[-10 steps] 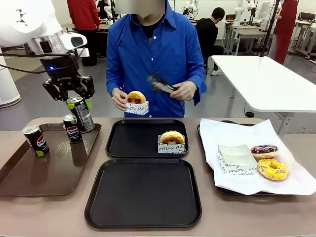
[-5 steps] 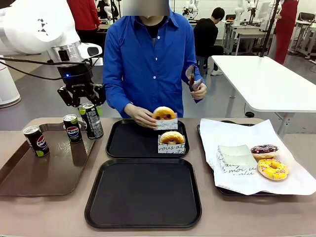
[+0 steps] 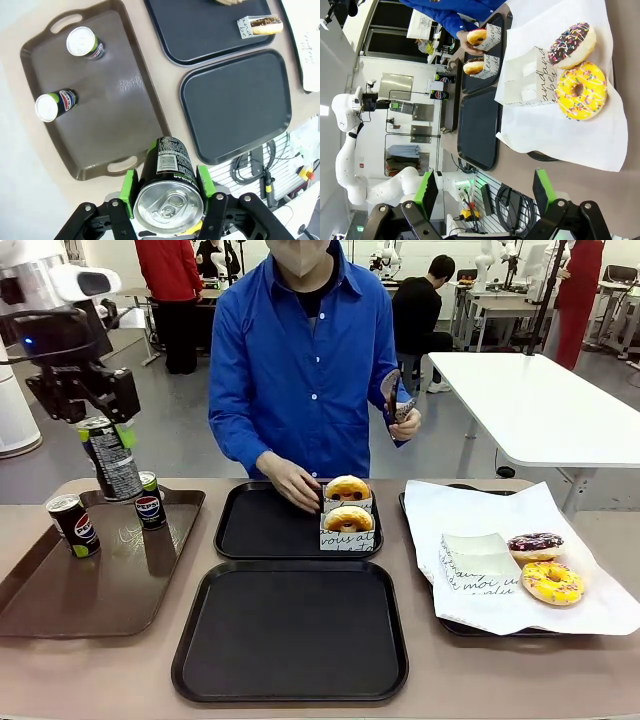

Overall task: Set up donuts and drinks on trays.
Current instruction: Pick up one Pepsi coke and place it on the Flat Tray.

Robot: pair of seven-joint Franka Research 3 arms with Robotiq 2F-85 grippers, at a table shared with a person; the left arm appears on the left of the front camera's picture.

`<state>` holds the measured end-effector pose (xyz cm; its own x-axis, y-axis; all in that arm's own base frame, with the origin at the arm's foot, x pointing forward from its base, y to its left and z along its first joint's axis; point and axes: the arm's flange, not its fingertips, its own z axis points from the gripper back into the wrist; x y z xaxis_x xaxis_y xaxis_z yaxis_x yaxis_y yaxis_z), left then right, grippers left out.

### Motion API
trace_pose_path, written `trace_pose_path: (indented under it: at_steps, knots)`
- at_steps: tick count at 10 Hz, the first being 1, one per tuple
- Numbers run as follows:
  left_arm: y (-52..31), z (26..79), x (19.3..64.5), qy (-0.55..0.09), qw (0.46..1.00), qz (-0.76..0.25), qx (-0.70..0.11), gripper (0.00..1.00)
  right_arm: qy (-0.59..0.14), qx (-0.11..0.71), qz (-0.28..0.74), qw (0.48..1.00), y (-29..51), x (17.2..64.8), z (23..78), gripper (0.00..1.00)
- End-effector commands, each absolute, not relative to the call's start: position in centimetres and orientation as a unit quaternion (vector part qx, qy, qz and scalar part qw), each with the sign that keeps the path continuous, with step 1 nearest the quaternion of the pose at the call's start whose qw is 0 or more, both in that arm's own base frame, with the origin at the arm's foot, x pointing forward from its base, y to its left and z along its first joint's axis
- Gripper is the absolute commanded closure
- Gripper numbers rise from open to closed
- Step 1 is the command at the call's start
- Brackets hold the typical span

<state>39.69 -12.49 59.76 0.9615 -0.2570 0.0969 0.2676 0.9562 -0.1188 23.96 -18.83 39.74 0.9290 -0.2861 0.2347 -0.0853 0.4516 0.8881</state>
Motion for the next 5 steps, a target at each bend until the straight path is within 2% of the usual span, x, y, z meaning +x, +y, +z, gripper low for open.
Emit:
trace_pose_path:
  at_steps: [1,3,5]
  knots:
    - [-13.0,58.3,40.5,-0.034,0.987,-0.136,-0.077,0.41,-0.185,0.527,-0.055,0.827,-18.8,24.1,39.7,0.0]
    - [-13.6,57.6,41.5,-0.025,0.989,-0.127,-0.076,0.41,-0.185,0.527,-0.055,0.827,-18.8,24.1,39.7,0.0]
    - [-16.0,56.0,43.2,-0.058,0.992,-0.09,-0.068,0.41,-0.185,0.527,-0.055,0.827,-18.8,24.1,39.7,0.0]
